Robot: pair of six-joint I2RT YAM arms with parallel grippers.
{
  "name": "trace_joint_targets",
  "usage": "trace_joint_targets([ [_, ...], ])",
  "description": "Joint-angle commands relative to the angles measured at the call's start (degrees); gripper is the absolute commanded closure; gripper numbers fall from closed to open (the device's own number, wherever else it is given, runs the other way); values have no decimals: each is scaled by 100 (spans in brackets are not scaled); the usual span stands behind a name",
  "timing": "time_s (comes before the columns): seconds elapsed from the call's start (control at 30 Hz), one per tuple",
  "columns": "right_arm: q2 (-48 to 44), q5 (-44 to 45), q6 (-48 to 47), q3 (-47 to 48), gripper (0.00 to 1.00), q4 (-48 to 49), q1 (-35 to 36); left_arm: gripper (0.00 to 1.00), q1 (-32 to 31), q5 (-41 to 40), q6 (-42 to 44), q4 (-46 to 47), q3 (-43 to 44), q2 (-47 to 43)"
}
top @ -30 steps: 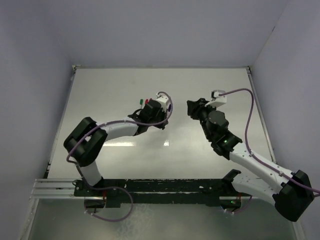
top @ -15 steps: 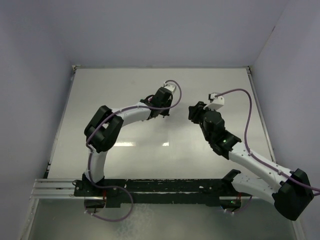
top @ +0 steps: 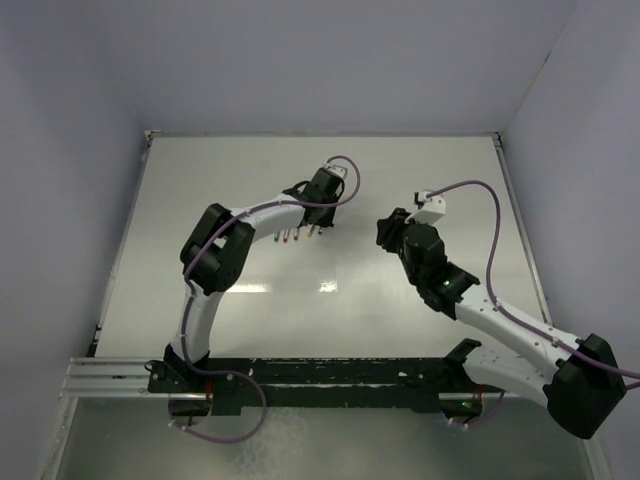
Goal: Insert the pens into the pen caps
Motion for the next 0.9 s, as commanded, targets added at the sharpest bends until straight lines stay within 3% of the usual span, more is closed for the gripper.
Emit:
trace_joint_targets([
  [0.0, 92, 71, 146, 9, 58, 131, 8, 88, 2, 311, -6, -381, 180, 167],
  [0.57, 148, 66, 276, -16, 58, 131, 9, 75, 3, 867, -209, -603, 44, -10],
  [0.87, 127, 92, 272, -42, 58, 140, 10, 72, 4, 671, -113, -537, 86, -314],
])
